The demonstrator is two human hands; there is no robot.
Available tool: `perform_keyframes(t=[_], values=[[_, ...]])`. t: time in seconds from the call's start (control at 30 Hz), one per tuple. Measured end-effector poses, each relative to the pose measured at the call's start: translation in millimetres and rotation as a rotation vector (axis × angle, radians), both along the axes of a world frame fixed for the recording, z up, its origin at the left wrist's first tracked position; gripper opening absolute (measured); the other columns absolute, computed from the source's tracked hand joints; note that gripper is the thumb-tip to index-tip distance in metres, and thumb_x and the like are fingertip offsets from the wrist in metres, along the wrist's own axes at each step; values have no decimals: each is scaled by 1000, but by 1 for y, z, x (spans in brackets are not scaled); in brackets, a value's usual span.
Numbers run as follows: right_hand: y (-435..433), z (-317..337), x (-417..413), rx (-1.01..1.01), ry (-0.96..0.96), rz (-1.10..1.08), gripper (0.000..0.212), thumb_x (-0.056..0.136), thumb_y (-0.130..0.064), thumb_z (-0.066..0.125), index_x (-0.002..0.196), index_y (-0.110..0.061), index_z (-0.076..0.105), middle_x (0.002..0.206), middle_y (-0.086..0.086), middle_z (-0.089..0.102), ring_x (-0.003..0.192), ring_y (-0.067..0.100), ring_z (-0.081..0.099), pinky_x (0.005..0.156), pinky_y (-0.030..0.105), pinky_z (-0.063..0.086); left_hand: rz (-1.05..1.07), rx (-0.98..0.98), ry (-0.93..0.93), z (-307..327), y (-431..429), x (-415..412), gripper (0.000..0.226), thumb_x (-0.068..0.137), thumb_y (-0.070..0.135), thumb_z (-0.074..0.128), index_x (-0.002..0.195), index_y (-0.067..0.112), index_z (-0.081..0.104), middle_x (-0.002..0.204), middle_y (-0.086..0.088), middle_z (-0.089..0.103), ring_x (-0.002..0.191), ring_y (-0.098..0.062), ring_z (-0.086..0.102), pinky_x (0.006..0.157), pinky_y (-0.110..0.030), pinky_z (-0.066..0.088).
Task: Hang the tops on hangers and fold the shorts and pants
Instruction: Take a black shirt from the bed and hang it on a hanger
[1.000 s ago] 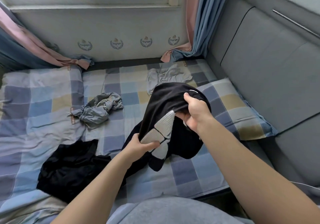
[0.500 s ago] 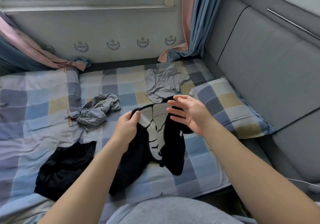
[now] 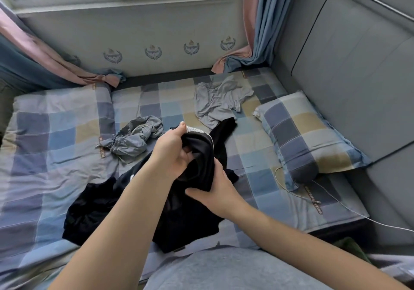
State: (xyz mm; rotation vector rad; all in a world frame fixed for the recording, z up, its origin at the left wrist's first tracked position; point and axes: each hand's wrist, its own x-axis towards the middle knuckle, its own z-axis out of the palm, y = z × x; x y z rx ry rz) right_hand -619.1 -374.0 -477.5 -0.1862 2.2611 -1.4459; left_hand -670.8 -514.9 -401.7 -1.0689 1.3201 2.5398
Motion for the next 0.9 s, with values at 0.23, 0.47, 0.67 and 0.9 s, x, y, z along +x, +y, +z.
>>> perform_keyframes(t=[0.23,0.47,0.67,0.9], values=[[29,20,-43,136,234,-100,21,99,-19,59,79,-11,61,69,5,62,70,25,55,66,38,44,23,-153,-55,-3,-30,-3,36,102,36,57,124,9,59,110,-13,72,97,-28,72,78,-42,62],[45,73,-84,-208,131,-187,25,105,-19,50,92,-11,70,96,12,72,89,16,64,84,33,53,-192,-482,42,-22,-25,8,31,95,45,65,103,15,63,109,-6,69,95,-22,65,77,-34,50],[50,105,-106,-416,-98,-274,25,107,-19,48,100,-8,69,92,9,72,84,18,68,75,29,57,-657,-739,248,-40,8,18,86,73,37,87,146,20,43,132,0,57,121,-16,58,107,-36,46],[69,109,-119,-555,-166,-450,23,106,-16,49,99,-6,69,84,4,76,81,15,72,76,27,59,-696,-649,292,-56,23,16,59,66,86,63,118,58,57,117,24,65,113,5,60,102,-29,46]])
